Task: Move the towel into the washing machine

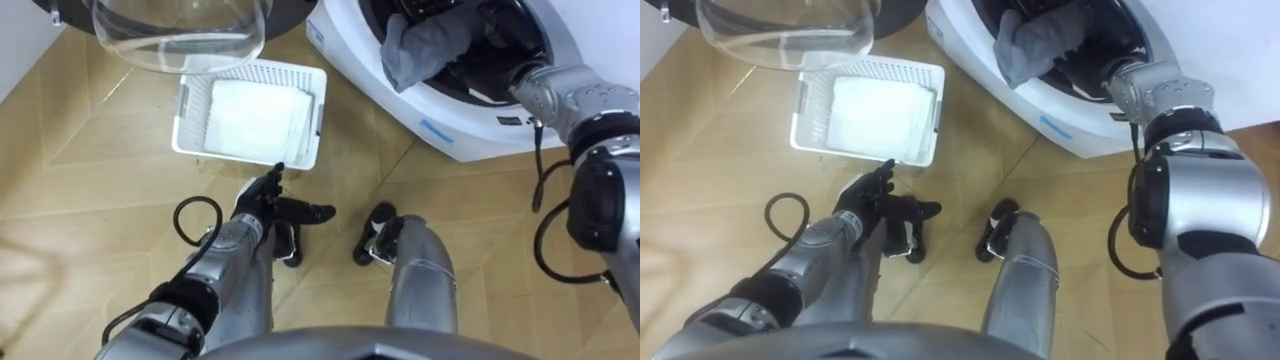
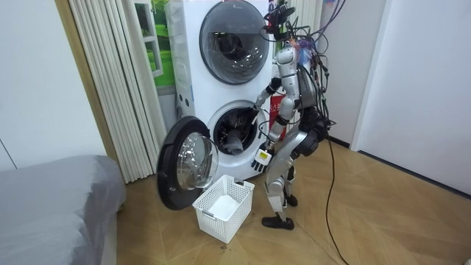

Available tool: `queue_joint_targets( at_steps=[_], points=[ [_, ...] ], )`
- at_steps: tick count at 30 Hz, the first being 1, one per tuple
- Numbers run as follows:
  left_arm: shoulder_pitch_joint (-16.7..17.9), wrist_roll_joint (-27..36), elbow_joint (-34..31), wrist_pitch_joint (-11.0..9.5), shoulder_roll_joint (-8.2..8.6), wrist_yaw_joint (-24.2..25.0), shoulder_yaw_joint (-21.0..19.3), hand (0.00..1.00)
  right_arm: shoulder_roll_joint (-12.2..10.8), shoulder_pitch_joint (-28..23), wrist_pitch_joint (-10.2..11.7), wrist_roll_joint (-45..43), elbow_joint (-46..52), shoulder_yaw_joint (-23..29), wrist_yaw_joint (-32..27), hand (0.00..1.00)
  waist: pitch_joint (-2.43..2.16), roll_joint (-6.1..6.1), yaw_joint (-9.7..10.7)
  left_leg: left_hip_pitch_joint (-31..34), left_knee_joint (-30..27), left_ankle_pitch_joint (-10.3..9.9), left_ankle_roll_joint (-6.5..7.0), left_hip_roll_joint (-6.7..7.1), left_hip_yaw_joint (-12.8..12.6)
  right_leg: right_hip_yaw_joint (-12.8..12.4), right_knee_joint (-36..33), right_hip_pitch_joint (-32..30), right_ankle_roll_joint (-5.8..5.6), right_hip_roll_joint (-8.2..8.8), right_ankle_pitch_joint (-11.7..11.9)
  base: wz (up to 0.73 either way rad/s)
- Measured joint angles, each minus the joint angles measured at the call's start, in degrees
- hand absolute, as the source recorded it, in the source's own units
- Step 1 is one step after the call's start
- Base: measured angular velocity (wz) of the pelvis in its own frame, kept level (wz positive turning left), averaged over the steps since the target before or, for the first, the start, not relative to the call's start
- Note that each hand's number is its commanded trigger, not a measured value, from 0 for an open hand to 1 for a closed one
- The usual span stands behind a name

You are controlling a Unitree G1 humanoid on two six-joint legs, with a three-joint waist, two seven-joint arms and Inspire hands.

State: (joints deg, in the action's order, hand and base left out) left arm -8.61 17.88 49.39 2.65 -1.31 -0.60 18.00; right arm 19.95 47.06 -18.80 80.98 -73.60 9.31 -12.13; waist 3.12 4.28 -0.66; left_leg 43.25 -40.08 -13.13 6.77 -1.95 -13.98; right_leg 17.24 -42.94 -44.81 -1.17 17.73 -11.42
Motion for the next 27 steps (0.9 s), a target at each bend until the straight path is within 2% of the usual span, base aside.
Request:
queue_joint_targets(
  at_steps=[4, 8, 9, 12, 15, 16, 17, 18, 20, 21, 24, 25, 27],
  points=[
    [-0.18, -0.07, 0.23, 1.05, -0.32, 0.27, -1.04, 0.0, -0.4, -0.45, 0.22, 0.0, 0.0, 0.06, -0.22, 0.0, 0.11, -0.74, -0.35, -1.44, 1.51, 0.28, -0.03, -0.4, -0.23, 0.04, 2.16, 1.57, -0.09, -0.98, 0.56, -0.06],
    [-0.32, -0.06, 2.27, 1.82, -0.53, 1.11, -1.35, 0.0, -1.64, -3.09, 2.56, 0.0, 0.0, 1.04, -0.09, 0.0, 0.04, -2.22, -1.28, -5.74, 5.07, 0.72, -0.33, -0.6, -0.32, 0.04, 7.01, 6.21, -0.41, -2.77, 1.99, -0.09],
    [-0.32, -0.06, 2.32, 1.91, -0.64, 1.2, -1.54, 0.0, -1.64, -3.4, 2.57, -0.01, 0.0, 1.04, 0.21, 0.0, 0.04, -2.41, -1.29, -6.16, 5.44, 0.73, -0.34, -0.6, -0.35, 0.04, 7.57, 6.61, -0.6, -2.92, 2.21, -0.06],
    [-0.27, -0.09, 2.62, 2.01, -1.87, 1.42, -1.87, 0.0, -1.65, -6.37, 3.33, -0.19, 0.09, 1.03, 2.6, 0.0, 0.04, -2.94, -1.42, -8.36, 7.2, 0.74, -0.35, -0.37, -0.52, 0.16, 9.41, 8.95, -0.86, -3.24, 2.8, 0.0],
    [0.61, -0.07, 3.62, 2.01, -4.45, 1.5, -2.04, 0.0, -2.31, -11.19, 6.02, -2.34, 0.39, 0.9, 5.2, 0.0, 0.02, -3.48, -1.56, -12.7, 10.21, 0.85, -0.59, -0.24, -0.97, -0.03, 12.49, 13.13, -1.41, -4.07, 3.18, 0.0],
    [0.97, -0.08, 3.82, 1.99, -4.84, 1.48, -2.09, 0.0, -2.7, -12.68, 6.94, -3.65, 0.99, 0.89, 5.57, 0.0, -0.06, -3.6, -1.54, -13.75, 10.85, 0.93, -0.74, -0.24, -0.98, 0.09, 13.34, 14.19, -1.51, -4.31, 3.29, 0.0],
    [1.51, -0.1, 4.74, 1.95, -5.32, 1.45, -2.2, 0.0, -3.03, -16.45, 8.52, -5.79, 2.58, 0.89, 6.38, 0.0, -0.44, -4.11, -1.4, -15.51, 12.5, 0.94, -1.01, -0.39, -0.91, 0.28, 15.29, 16.09, -1.71, -5.03, 3.67, -0.03],
    [1.93, -0.18, 5.03, 1.89, -5.43, 1.41, -2.46, 0.0, -3.18, -18.19, 8.53, -6.74, 3.34, 0.88, 7.35, 0.0, -0.68, -4.28, -1.41, -16.45, 13.24, 0.95, -1.15, -0.39, -1.01, 0.25, 16.38, 17.03, -1.81, -5.3, 3.9, -0.12],
    [3.96, -2.73, 6.16, 1.15, -5.77, 1.31, -4.02, 0.0, -4.41, -24.81, 11.06, -13.35, 4.55, -0.2, 9.35, 0.0, -1.27, -5.09, -1.1, -20.44, 16.47, 1.36, -1.85, -0.4, -1.29, 0.09, 20.02, 21.21, -2.07, -6.54, 4.93, -0.2],
    [4.84, -3.97, 6.86, 0.5, -6.32, 1.3, -4.35, 0.0, -4.54, -28.19, 12.74, -18.08, 4.49, -1.59, 9.91, 0.0, -1.61, -5.07, -1.03, -22.41, 17.94, 1.59, -2.22, -0.39, -1.49, -0.13, 21.46, 22.97, -2.08, -7.02, 5.07, -0.17],
    [6.58, -6.46, 8.22, -0.35, -7.98, 1.21, -4.84, 0.0, -4.1, -35.17, 15.72, -26.87, 4.35, -4.85, 10.41, 0.0, -2.3, -4.45, -0.82, -25.97, 21.51, 2.11, -3.07, -0.39, -2.5, -0.89, 23.23, 25.16, -2.06, -7.88, 5.08, -0.22],
    [8.23, -7.76, 8.39, -0.68, -8.95, 1.04, -5.31, 0.0, -3.96, -38.56, 16.75, -30.84, 4.31, -7.0, 10.27, 0.0, -2.63, -4.11, -0.92, -27.69, 23.01, 2.3, -3.62, -0.68, -3.16, -1.26, 24.56, 26.42, -1.77, -8.57, 5.28, -0.37],
    [10.1, -9.11, 9.1, -0.9, -9.86, 0.66, -6.71, 0.0, -4.15, -42.27, 17.03, -36.62, 3.59, -9.37, 10.38, 0.0, -2.68, -3.99, 0.18, -30.09, 24.38, 2.15, -4.5, -1.02, -3.2, -1.4, 26.15, 28.69, -1.55, -9.75, 5.43, -0.27]
  ],
)
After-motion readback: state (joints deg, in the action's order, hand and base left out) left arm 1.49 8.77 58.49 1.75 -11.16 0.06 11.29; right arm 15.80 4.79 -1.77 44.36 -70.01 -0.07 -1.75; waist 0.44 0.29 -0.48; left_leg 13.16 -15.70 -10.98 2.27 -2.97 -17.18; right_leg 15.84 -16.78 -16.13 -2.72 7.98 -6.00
